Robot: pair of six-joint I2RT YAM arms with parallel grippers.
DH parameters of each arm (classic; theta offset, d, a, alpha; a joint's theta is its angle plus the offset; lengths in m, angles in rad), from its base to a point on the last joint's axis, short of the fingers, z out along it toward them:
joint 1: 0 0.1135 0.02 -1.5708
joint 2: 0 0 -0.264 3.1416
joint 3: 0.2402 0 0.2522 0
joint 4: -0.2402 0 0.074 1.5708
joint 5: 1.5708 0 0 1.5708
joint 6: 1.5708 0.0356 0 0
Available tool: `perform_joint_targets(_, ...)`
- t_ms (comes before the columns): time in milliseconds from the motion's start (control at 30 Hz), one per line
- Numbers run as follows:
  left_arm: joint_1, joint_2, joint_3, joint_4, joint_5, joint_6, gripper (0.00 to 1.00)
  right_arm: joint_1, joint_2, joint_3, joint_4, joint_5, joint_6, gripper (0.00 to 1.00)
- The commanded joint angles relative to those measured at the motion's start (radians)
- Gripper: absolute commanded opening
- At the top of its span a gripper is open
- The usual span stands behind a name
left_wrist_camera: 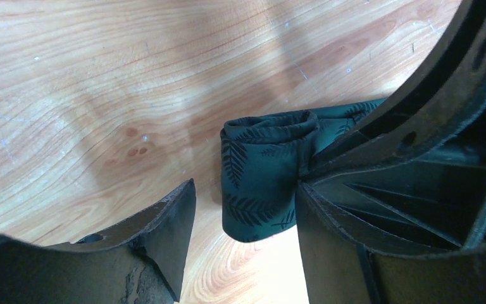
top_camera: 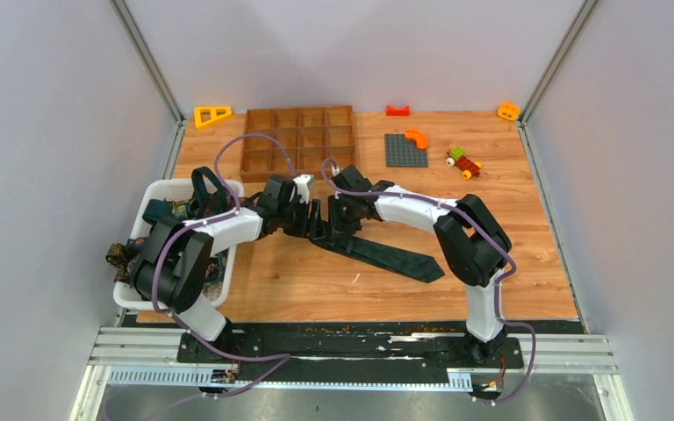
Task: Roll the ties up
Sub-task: Roll the tie at the center of the board.
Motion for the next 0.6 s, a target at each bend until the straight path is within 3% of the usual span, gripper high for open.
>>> perform_joint_targets(0, 0.000, 0.039, -0.009, 0.066, 0.040, 0.013, 0.65, -0.007, 0.013, -0.018, 0.032, 0.004, 0.006, 0.18)
perform_joint_targets(333, 0.000, 0.092, -0.018, 0.139, 0.084, -0.020, 0.54, -0.008, 0.013, -0.029, 0.039, -0.001, 0.007, 0.18)
perform_joint_targets(567, 0.000, 0.098, -0.023, 0.148, 0.093, -0.030, 0.38, -0.011, -0.007, -0.005, 0.021, -0.006, -0.001, 0.18)
